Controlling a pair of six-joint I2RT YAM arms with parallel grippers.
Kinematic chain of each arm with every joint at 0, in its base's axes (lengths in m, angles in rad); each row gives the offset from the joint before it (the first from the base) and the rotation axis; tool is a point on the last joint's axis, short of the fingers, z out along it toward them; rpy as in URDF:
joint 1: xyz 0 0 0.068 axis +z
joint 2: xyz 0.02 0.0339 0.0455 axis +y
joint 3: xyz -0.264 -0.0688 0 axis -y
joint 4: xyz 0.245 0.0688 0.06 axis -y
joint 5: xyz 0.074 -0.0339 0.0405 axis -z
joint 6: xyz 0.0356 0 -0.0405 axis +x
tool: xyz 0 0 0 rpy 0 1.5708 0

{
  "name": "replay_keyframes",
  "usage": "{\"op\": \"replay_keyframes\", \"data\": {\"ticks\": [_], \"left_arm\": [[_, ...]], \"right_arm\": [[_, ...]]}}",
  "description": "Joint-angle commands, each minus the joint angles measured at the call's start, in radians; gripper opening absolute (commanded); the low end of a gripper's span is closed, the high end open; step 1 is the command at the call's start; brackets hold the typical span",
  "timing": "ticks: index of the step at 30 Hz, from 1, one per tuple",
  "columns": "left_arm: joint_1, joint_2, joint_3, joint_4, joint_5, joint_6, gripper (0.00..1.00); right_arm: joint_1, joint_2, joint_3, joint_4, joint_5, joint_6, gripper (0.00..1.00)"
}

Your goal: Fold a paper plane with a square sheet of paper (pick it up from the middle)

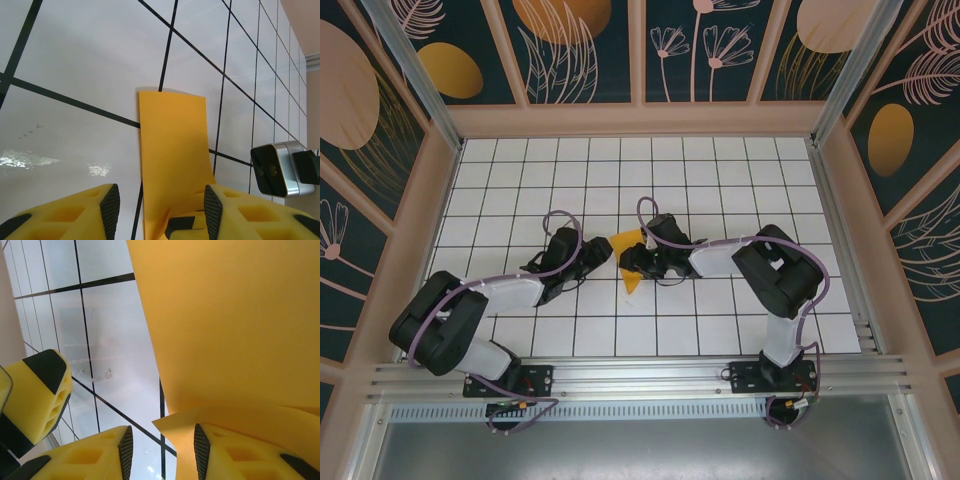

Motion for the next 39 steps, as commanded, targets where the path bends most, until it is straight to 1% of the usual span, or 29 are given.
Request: {"op": "replay_keyframes", "data": {"ticks": [1,8,12,17,22,28,35,39], "left_arm": [[0.005,-0.013,-0.007,-0.003,0.013,-0.002,0.47],[0.003,0.021,0.006,0.038,0.094,0.021,0.37],[-0.012,0.051,0.023,0.061,0.127,0.029,0.32],[-0.038,0.095,0.043,0.104,0.166,0.028,0.22],[-0.052,0.14,0.058,0.139,0.199,0.024,0.15],[-0.056,0.179,0.068,0.135,0.211,0.024,0.08],[-0.057,0.217,0.068,0.115,0.21,0.023,0.02],[-0.057,0.23,0.07,0.111,0.21,0.022,0.02]], "right_arm": [[-0.001,0.013,-0.035,-0.055,0.073,-0.02,0.36],[-0.001,0.001,-0.052,-0.05,0.078,-0.024,0.19],[-0.001,0.0,-0.055,-0.051,0.077,-0.025,0.13],[-0.001,0.0,-0.061,-0.052,0.076,-0.031,0.05],[-0.001,0.0,-0.062,-0.05,0.073,-0.037,0.03],[-0.001,0.0,-0.06,-0.054,0.075,-0.038,0.03],[-0.001,-0.002,-0.055,-0.058,0.073,-0.041,0.03],[-0.001,-0.004,-0.053,-0.062,0.075,-0.042,0.03]]}}
